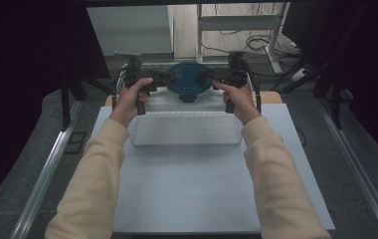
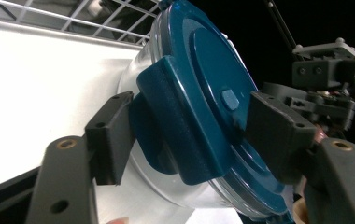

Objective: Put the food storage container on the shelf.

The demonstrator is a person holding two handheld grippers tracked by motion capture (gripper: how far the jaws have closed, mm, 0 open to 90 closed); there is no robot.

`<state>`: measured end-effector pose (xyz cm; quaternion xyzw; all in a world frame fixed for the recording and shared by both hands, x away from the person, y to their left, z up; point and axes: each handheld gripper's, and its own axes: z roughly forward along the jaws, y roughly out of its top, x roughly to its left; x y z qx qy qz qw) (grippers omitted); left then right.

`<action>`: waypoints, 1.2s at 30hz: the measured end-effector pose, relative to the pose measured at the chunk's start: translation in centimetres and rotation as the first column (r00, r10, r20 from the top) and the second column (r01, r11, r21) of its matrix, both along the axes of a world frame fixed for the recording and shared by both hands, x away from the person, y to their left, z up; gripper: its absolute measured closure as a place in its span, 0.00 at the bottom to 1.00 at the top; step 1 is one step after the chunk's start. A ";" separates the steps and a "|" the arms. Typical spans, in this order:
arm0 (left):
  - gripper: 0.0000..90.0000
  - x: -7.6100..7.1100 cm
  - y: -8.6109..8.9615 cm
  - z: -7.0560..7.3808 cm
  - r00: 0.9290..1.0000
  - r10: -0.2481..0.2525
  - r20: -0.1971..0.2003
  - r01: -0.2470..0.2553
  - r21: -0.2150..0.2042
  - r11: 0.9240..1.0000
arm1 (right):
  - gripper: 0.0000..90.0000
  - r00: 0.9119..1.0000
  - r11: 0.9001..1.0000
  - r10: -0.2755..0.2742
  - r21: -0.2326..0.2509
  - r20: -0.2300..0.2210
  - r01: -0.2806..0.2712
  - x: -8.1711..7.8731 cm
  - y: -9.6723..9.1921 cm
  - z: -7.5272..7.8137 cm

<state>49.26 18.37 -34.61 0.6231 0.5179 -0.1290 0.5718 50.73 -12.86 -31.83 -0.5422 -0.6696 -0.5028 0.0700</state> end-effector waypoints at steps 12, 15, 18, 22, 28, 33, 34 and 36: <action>0.23 -4.3 1.7 1.3 0.980 0.086 0.181 -0.109 0.118 0.987 | 0.05 0.971 0.962 -0.007 -0.265 0.238 0.071 -4.3 0.6 2.4; 0.24 -6.2 2.3 1.3 0.973 0.080 0.215 -0.108 0.121 0.987 | 0.07 0.960 0.964 0.040 -0.264 0.276 0.035 -5.7 0.1 2.4; 0.24 -7.7 2.8 1.1 0.969 0.065 0.239 -0.103 0.150 0.983 | 0.08 0.950 0.957 0.082 -0.290 0.301 0.009 -7.0 -0.4 2.0; 0.24 -9.6 3.0 0.5 0.964 0.049 0.261 -0.100 0.185 0.978 | 0.09 0.938 0.948 0.109 -0.317 0.328 0.000 -8.3 -1.2 1.4; 0.25 -13.0 3.6 -0.8 0.952 0.049 0.301 -0.125 0.237 0.964 | 0.11 0.922 0.949 0.151 -0.313 0.357 -0.034 -10.9 -3.0 -0.2; 0.25 -16.5 4.2 -2.2 0.946 0.035 0.323 -0.121 0.251 0.960 | 0.12 0.901 0.935 0.181 -0.352 0.395 -0.033 -14.3 -4.7 -2.3; 0.25 -17.2 4.3 -2.6 0.945 0.033 0.324 -0.121 0.253 0.960 | 0.12 0.897 0.934 0.184 -0.356 0.402 -0.033 -15.0 -5.0 -2.8; 0.25 -18.5 4.4 -3.6 0.948 0.034 0.317 -0.117 0.248 0.962 | 0.12 0.890 0.929 0.196 -0.367 0.411 -0.036 -16.6 -5.7 -4.0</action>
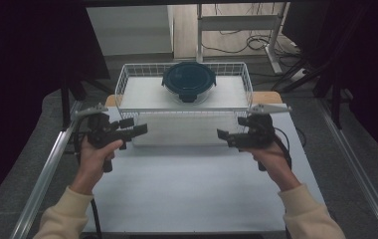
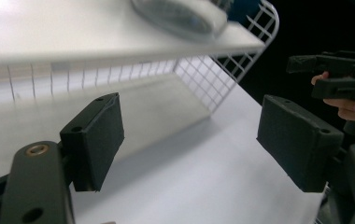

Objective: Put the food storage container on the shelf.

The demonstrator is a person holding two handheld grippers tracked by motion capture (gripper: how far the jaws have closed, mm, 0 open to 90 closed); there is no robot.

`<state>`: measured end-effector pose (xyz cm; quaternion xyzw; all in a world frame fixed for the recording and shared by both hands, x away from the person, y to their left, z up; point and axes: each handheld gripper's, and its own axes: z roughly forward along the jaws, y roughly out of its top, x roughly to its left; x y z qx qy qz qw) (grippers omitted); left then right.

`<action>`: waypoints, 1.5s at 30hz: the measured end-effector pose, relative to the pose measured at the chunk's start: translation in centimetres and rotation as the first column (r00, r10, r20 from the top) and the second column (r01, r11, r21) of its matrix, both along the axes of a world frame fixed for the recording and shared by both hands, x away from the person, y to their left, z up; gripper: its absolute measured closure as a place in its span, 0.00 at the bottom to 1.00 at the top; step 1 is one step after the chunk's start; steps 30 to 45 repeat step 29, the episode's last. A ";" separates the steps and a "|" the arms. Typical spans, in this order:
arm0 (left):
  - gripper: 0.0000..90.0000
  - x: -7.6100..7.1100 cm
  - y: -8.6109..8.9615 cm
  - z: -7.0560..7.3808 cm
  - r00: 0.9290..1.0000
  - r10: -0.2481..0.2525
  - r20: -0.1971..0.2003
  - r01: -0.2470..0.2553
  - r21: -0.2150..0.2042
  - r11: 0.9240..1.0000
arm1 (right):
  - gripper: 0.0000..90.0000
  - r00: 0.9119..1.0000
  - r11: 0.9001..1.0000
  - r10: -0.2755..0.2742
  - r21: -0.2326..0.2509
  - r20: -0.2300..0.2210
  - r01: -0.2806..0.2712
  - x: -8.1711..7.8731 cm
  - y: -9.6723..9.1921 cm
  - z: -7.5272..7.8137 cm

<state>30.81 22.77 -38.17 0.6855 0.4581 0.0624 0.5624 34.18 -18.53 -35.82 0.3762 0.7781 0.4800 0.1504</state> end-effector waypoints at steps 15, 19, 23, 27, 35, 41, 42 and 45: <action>0.25 -4.9 -0.8 -8.0 0.995 -0.020 -0.095 0.031 0.111 0.993 | 0.14 0.996 0.999 -0.035 -0.007 -0.080 0.034 -5.6 -4.6 -9.4; 0.25 -5.2 -1.1 -8.6 0.996 -0.005 -0.089 0.019 0.159 0.987 | 0.14 0.993 0.998 -0.059 -0.026 -0.105 0.057 -5.7 -5.3 -10.7; 0.25 -5.1 -1.2 -9.0 0.996 0.002 -0.087 0.014 0.178 0.984 | 0.14 0.993 0.997 -0.079 0.015 -0.093 0.081 -6.2 -5.7 -10.9; 0.25 -5.1 -1.1 -9.1 0.997 0.005 -0.080 0.011 0.187 0.982 | 0.14 0.993 0.995 -0.094 0.015 -0.070 0.095 -6.5 -6.1 -11.4; 0.25 -5.1 -1.1 -9.3 0.997 0.013 -0.078 0.004 0.207 0.978 | 0.14 0.992 0.995 -0.097 -0.001 -0.076 0.097 -6.3 -6.4 -11.8; 0.25 -5.1 -1.1 -9.3 0.997 0.013 -0.078 0.004 0.207 0.978 | 0.14 0.992 0.995 -0.097 -0.001 -0.076 0.097 -6.3 -6.4 -11.8; 0.25 -5.1 -1.1 -9.3 0.997 0.013 -0.078 0.004 0.207 0.978 | 0.14 0.992 0.995 -0.097 -0.001 -0.076 0.097 -6.3 -6.4 -11.8; 0.25 -5.1 -1.1 -9.3 0.997 0.013 -0.078 0.004 0.207 0.978 | 0.14 0.992 0.995 -0.097 -0.001 -0.076 0.097 -6.3 -6.4 -11.8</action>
